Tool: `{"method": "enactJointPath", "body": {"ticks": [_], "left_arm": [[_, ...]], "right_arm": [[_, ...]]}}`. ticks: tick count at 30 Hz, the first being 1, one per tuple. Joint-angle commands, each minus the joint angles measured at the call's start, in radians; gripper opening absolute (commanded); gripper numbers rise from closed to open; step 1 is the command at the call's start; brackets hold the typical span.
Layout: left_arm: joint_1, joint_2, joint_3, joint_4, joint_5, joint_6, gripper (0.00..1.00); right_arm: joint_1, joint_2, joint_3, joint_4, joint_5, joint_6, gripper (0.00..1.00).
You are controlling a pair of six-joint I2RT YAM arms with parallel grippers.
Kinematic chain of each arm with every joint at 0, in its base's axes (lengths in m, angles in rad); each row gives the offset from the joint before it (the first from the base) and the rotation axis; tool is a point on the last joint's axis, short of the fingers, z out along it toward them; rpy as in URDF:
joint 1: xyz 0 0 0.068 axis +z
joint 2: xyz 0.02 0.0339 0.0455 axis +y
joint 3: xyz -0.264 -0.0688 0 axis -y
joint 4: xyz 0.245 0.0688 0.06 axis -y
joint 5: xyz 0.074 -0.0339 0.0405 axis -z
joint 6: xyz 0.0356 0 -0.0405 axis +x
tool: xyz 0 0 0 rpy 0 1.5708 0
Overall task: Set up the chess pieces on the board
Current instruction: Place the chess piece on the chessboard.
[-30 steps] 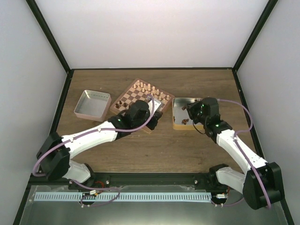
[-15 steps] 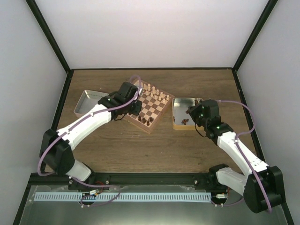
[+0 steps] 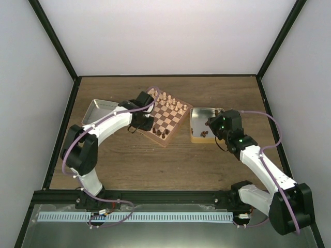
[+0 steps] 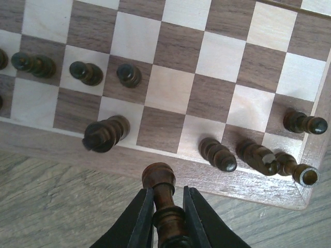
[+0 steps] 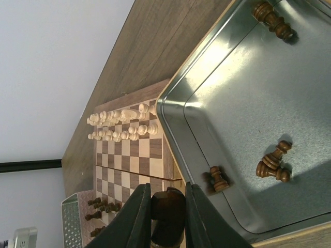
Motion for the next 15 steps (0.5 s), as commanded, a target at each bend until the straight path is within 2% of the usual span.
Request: {"method": "enactJointPath", "body": {"ticks": [1, 15], "left_arm": [[0.002, 0.047, 0.04, 0.013, 0.029, 0.016, 0.18], [0.002, 0.137, 0.081, 0.016, 0.03, 0.031, 0.23]], "right_arm": [[-0.003, -0.015, -0.01, -0.009, 0.02, -0.014, 0.15], [-0.003, -0.001, -0.012, 0.005, 0.009, -0.012, 0.15]]}}
